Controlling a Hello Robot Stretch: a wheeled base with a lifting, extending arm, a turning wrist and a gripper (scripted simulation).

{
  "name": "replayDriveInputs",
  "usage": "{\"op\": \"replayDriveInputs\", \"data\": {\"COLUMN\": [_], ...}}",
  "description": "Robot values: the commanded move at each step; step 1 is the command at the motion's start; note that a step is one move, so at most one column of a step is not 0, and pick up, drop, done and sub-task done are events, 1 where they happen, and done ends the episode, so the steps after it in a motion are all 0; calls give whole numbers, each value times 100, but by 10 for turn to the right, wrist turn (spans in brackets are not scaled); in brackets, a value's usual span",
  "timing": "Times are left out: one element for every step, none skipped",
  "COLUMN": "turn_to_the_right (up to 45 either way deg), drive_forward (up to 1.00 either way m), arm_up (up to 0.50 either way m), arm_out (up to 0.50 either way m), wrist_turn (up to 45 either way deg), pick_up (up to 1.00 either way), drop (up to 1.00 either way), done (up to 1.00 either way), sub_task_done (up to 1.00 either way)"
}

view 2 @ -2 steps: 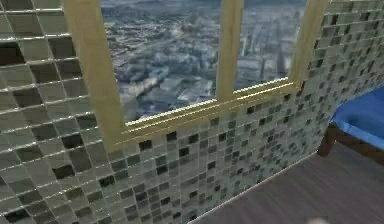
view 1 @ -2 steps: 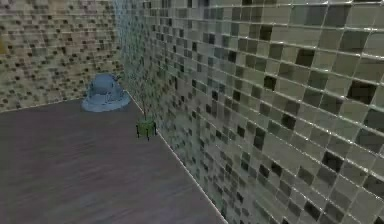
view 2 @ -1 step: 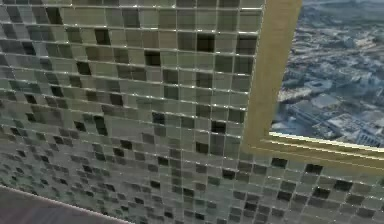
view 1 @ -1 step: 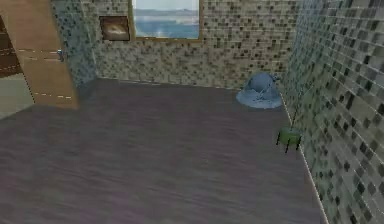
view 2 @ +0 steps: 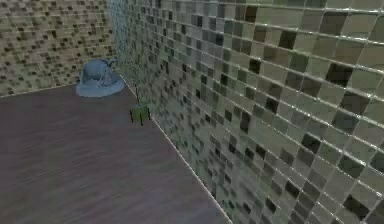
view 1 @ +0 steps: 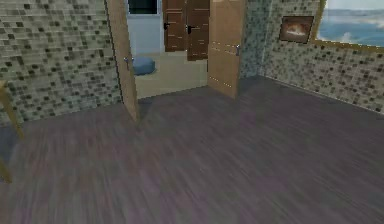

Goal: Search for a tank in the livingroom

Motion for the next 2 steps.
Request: {"op": "replayDriveInputs", "data": {"turn_to_the_right": [0,0], "drive_forward": [100,100], "arm_up": [0,0], "arm_out": [0,0], "wrist_turn": [0,0], "pick_up": [0,0], "drop": [0,0], "done": [0,0], "sub_task_done": [0,0]}}
